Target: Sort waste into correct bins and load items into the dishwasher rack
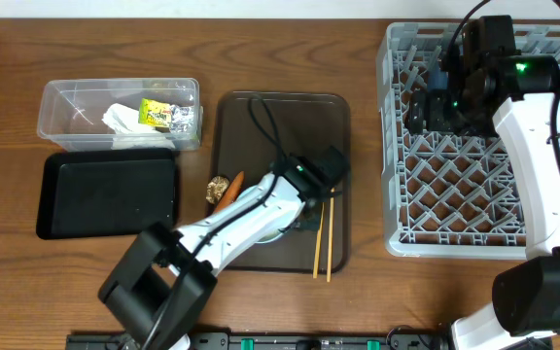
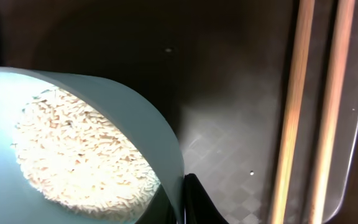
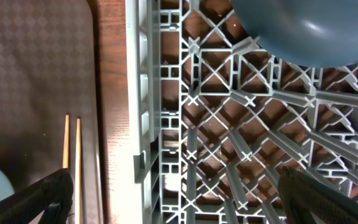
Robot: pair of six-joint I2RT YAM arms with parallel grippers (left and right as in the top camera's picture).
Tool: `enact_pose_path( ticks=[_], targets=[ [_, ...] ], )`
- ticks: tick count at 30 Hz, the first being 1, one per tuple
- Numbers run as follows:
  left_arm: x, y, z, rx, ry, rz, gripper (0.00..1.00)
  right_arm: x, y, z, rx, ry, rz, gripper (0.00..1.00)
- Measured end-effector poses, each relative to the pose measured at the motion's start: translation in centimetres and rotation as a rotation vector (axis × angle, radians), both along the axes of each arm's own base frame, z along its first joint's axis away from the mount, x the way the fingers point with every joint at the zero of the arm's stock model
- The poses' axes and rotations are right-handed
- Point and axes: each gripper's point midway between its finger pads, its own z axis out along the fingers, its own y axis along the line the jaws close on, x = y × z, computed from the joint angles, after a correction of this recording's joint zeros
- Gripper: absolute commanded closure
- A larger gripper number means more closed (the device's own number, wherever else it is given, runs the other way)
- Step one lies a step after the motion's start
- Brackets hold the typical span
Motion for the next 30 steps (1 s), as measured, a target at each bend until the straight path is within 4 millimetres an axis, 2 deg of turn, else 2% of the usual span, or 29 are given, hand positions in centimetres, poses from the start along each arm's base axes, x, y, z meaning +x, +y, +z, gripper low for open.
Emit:
enact_pose_path(
  ticks=[7, 12, 13, 17, 30],
  targets=[
    [0.5, -0.6, -1.7, 0.004, 0.003, -0.001, 0.93, 0.0, 0.0, 0.0, 0.000, 0.002, 0.000, 0.02],
    [0.9, -1.0, -1.8, -0.010, -0.011, -0.002, 0.83, -0.1, 0.0, 0.0, -0.001, 0.003, 0.000, 0.02],
    [1.0, -1.1, -1.7, -0.013, -0.014, -0.003, 0.78, -0.1, 0.0, 0.0, -0.001, 0.003, 0.000, 0.02],
    [1.2, -1.3, -1.7, -0.023, -0.023, 0.000, 0.76, -0.1, 0.0, 0.0, -0.001, 0.003, 0.000, 0.02],
    [1.5, -1.6, -1.9, -0.042, -0.039, 0.026, 0.75, -0.2, 0.0, -0.1, 0.000, 0.007, 0.000, 0.02]
  ],
)
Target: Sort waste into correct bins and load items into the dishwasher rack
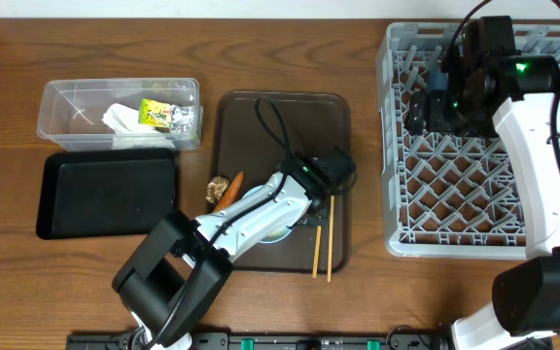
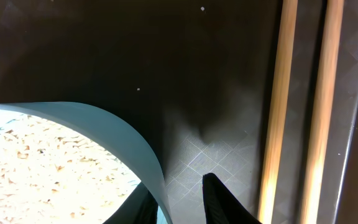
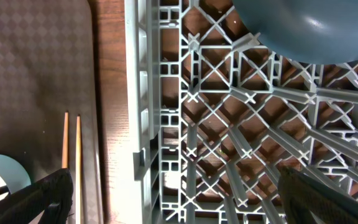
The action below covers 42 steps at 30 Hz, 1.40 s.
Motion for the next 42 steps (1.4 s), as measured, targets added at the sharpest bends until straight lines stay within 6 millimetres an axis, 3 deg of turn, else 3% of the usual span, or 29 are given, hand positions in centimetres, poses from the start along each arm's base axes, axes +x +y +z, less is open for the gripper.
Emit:
enact_pose_path(
  ticks=[13, 18, 27, 35, 42],
  targets=[
    [-0.1, 0.5, -1.5, 0.011, 0.047, 0.037, 0.75, -0.3, 0.0, -0.1, -0.001, 0.014, 0.000, 0.02],
    [0.1, 0.9, -2.0, -0.001, 0.075, 0.066, 0.92, -0.4, 0.0, -0.1, -0.001, 0.016, 0.000, 0.02],
    [-0.1, 1.5, -1.9, 0.014, 0.093, 0.075, 0.94, -0.4, 0.0, -0.1, -0.002, 0.017, 0.000, 0.02],
    [-1.1, 3.2, -0.1, 0.114, 0.143, 0.052, 0.94, -0.4, 0.0, -0.1, -0.002, 0.017, 0.000, 0.02],
    [-0.5, 3.5, 3.9, 0.111, 0.095, 0.009, 0.94, -0.4, 0.0, -0.1, -0.002, 0.017, 0.000, 0.02]
  ],
)
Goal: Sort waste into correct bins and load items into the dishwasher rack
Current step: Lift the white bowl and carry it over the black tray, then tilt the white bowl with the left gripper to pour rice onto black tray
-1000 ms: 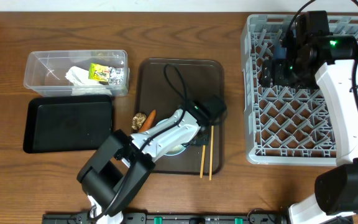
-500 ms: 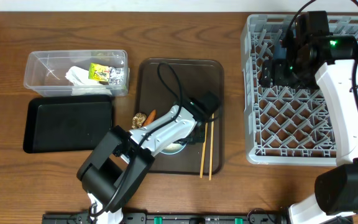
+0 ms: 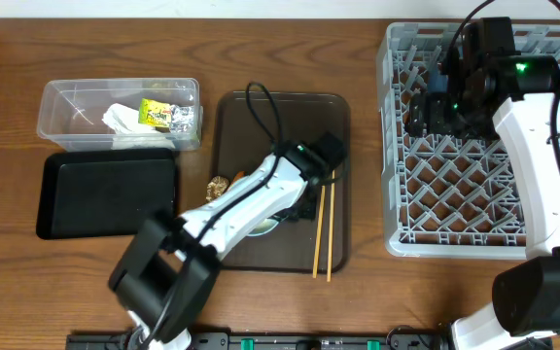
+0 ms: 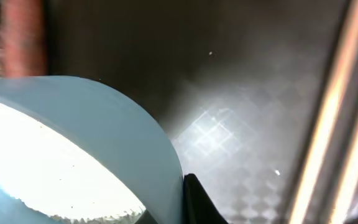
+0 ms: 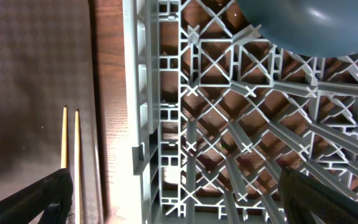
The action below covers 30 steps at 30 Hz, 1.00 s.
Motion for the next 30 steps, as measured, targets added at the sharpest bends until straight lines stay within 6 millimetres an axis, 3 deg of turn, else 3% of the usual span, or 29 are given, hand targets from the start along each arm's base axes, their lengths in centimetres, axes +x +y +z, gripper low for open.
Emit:
enact_pose_path(
  ticks=[5, 13, 23, 30],
  targets=[
    [1.2, 1.5, 2.8, -0.040, -0.052, 0.012, 0.94, 0.0, 0.0, 0.0, 0.000, 0.001, 0.000, 0.02],
    [5.4, 9.5, 6.6, -0.104, -0.140, 0.178, 0.94, -0.1, 0.0, 0.0, 0.000, 0.003, 0.000, 0.02],
    [8.9, 18.5, 7.3, -0.291, -0.175, 0.375, 0.94, -0.1, 0.0, 0.0, 0.000, 0.004, 0.000, 0.02],
    [9.4, 23.4, 8.2, -0.460, -0.214, 0.487, 0.94, -0.1, 0.0, 0.0, 0.000, 0.004, 0.000, 0.01]
  ],
)
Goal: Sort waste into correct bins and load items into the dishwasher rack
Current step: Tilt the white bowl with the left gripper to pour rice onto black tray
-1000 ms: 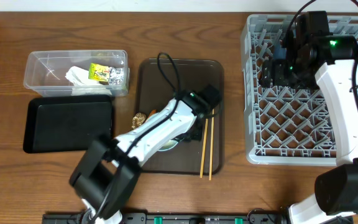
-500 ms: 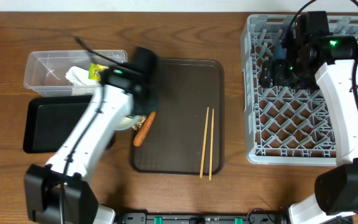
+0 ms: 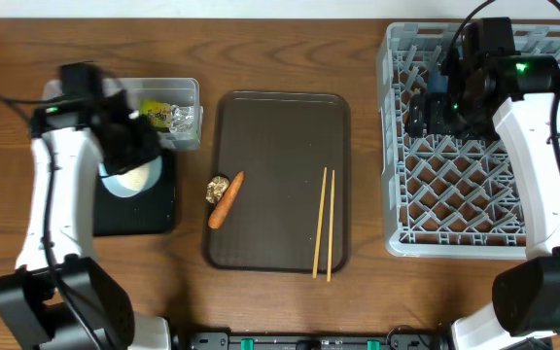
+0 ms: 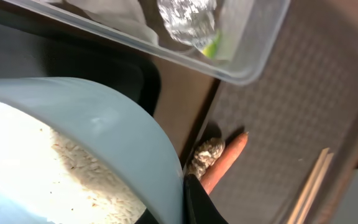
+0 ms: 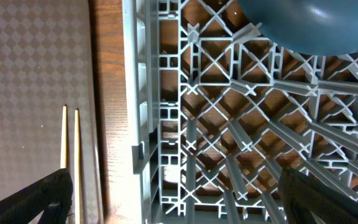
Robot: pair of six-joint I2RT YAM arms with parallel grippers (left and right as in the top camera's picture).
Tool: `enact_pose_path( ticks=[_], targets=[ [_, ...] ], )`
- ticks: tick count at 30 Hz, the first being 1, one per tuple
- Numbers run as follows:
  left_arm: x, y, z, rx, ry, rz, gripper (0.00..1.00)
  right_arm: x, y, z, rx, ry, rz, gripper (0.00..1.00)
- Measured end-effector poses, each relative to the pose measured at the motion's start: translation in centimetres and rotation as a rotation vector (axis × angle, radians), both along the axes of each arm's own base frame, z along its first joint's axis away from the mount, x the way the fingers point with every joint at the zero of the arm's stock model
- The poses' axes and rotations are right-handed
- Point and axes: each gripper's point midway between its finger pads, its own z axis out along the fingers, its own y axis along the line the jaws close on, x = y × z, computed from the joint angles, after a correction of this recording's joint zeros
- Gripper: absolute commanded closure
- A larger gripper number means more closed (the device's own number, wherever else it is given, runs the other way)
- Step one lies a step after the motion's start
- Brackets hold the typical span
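My left gripper (image 3: pixel 127 148) is shut on the rim of a light blue bowl (image 3: pixel 130 179) with white rice in it, held over the right end of the black tray (image 3: pixel 71 199). In the left wrist view the bowl (image 4: pixel 104 137) fills the left side, with one finger (image 4: pixel 195 200) against its outer wall. A carrot (image 3: pixel 227 199) and a brown food lump (image 3: pixel 216 187) lie on the brown tray (image 3: pixel 280 126), with two chopsticks (image 3: pixel 324 226) to their right. My right gripper (image 5: pixel 179 199) hangs open over the left part of the dishwasher rack (image 3: pixel 474 219).
A clear bin (image 3: pixel 66 102) holding wrappers and foil stands behind the black tray. A dark blue bowl (image 5: pixel 309 25) sits in the rack. The rack's left wall (image 5: pixel 135 93) runs close beside the brown tray's right edge.
My left gripper, with the rice bowl in it, has moved from the middle of the brown tray to above the black tray at the left. The right arm has not moved.
At first my left gripper was at the rim of the rice bowl on the brown tray, beside the chopsticks. It then stood with its fingers either side of the rim, then held the bowl over the brown tray. Now the bowl is over the black tray.
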Motion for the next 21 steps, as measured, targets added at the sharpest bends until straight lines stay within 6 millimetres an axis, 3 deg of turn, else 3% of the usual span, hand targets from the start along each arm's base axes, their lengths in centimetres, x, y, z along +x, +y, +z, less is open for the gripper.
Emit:
enact_pose_path(
  ticks=[14, 21],
  targets=[
    [0.6, 5.4, 3.4, -0.320, -0.230, 0.116, 0.94, 0.0, 0.0, 0.0, 0.000, 0.000, 0.000, 0.01],
    [1.4, 5.8, 2.1, -0.485, -0.250, 0.120, 0.94, 0.0, 0.0, 0.0, 0.000, 0.000, 0.000, 0.01]
  ],
)
